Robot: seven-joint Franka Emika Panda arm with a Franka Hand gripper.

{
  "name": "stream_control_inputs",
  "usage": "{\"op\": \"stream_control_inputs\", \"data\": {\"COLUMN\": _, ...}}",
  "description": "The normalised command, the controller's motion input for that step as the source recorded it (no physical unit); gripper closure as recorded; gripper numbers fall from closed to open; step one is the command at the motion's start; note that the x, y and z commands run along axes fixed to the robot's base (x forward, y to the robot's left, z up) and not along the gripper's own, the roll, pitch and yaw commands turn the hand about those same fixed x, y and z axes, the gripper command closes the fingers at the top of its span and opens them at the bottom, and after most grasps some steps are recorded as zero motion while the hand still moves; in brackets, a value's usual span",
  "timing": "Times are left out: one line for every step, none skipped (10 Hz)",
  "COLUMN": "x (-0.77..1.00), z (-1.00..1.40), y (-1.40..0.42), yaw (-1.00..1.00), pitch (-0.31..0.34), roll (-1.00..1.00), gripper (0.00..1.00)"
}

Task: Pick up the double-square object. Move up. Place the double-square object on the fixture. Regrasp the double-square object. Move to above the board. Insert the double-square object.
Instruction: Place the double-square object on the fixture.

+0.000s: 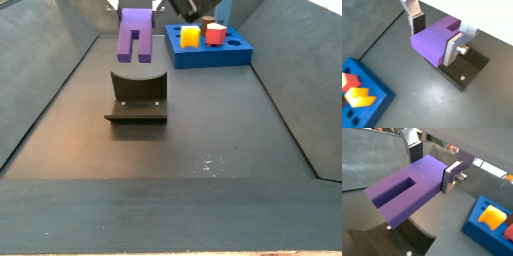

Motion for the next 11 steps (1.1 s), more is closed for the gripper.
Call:
{"op": "stream_control_inputs", "data": {"x": 0.06, "z": -0.02, "y": 0.05, "yaw": -0.10, "pitch": 0.050, "roll": -0.50, "gripper": 1.00}}
{"op": "stream_control_inputs", "data": {"x": 0.07, "z": -0.02, "y": 0.05, "yaw": -0.10, "pitch": 0.046, "roll": -0.38, "gripper": 1.00}}
{"op": "stream_control_inputs", "data": {"x": 0.08, "z": -0.01, "y": 0.03, "yaw": -0.09, "pitch": 0.042, "roll": -0.21, "gripper": 1.00}}
{"op": "stream_control_inputs", "data": {"x": 0.13, "z": -1.00, "y": 0.13, "yaw": -0.08, "pitch": 0.182, "roll": -1.00, "gripper": 1.00}}
{"op": "stream_control_inputs", "data": {"x": 0.14, "z": -1.00, "y": 0.14, "yaw": -0.10, "pitch": 0.181, "roll": -1.00, "gripper": 1.00}}
{"op": "stream_control_inputs", "data": {"x": 0.15, "z": -1.00, "y": 0.14, "yaw": -0.13, "pitch": 0.203, "roll": -1.00, "gripper": 1.00}}
{"op": "stream_control_inputs", "data": {"x": 0.16, "z": -1.00, "y": 0.14, "yaw": -0.16, "pitch": 0.183, "roll": -0.84, "gripper": 1.00}}
{"op": "stream_control_inputs", "data": {"x": 0.17, "z": -1.00, "y": 0.14, "yaw": -0.17, "pitch": 0.159, "roll": -0.73, "gripper": 1.00}}
{"op": "stream_control_inputs", "data": {"x": 0.17, "z": -1.00, "y": 0.14, "yaw": -0.19, "pitch": 0.103, "roll": -0.51, "gripper": 1.00}}
{"op": "stream_control_inputs", "data": {"x": 0.18, "z": -1.00, "y": 0.15, "yaw": -0.19, "pitch": 0.073, "roll": -0.34, "gripper": 1.00}}
{"op": "stream_control_inputs", "data": {"x": 0.19, "z": -1.00, "y": 0.14, "yaw": -0.18, "pitch": 0.034, "roll": -0.21, "gripper": 1.00}}
